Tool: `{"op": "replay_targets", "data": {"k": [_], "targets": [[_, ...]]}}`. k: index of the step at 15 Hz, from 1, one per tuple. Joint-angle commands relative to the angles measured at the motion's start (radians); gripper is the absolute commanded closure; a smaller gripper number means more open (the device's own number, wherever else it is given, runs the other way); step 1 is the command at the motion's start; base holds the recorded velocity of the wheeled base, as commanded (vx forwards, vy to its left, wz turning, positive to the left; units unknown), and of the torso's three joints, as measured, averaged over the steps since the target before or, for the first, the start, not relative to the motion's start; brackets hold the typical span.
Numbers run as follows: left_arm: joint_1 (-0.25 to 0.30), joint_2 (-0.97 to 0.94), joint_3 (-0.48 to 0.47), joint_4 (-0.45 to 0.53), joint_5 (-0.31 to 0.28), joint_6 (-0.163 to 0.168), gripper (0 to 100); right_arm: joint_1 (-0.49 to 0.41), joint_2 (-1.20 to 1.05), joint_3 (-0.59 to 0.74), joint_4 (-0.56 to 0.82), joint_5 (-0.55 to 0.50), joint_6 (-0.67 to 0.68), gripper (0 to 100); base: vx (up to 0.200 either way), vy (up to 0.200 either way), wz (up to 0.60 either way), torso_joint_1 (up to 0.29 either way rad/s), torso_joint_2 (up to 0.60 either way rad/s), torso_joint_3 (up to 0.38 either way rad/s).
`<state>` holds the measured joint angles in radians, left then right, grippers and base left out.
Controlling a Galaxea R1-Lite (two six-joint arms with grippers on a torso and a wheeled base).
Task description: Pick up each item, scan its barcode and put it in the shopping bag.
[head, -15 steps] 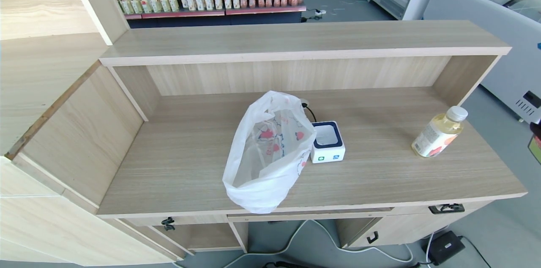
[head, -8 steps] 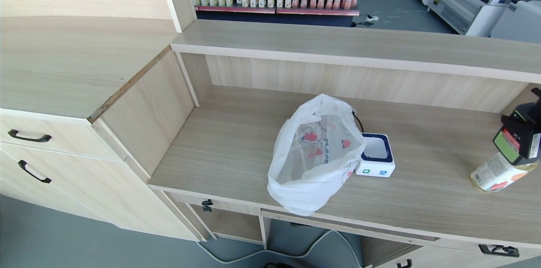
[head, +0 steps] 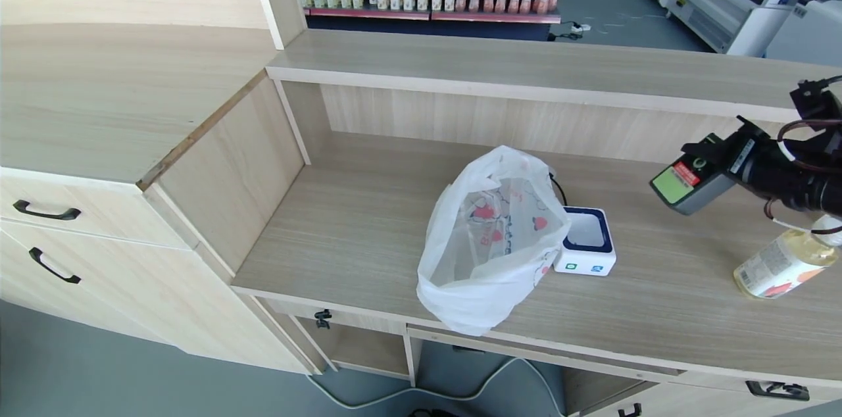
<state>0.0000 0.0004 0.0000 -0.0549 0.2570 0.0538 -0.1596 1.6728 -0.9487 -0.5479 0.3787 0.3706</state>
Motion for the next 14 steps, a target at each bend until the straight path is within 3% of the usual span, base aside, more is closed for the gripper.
{"op": "replay_targets", "data": {"k": [1,4,7,14], "targets": [[0.000,0.000,0.000,0.000,0.001,0.000,0,0.023,0.122,-0.068,0.000,0.081,0.011,100,0.000,0.000,0.00,0.000,0.00,0.000],[0.000,0.000,0.000,0.000,0.001,0.000,0,0.080,0.145,-0.073,0.002,0.123,0.001,100,0.000,0.000,0.00,0.000,0.00,0.000],[0.000,0.000,0.000,0.000,0.001,0.000,0,0.115,0.189,-0.065,0.000,0.118,-0.110,100,0.000,0.000,0.00,0.000,0.00,0.000],[0.000,0.000,0.000,0.000,0.001,0.000,0,0.143,0.234,-0.094,-0.001,0.123,-0.134,100,0.000,0.000,0.00,0.000,0.00,0.000]]}}
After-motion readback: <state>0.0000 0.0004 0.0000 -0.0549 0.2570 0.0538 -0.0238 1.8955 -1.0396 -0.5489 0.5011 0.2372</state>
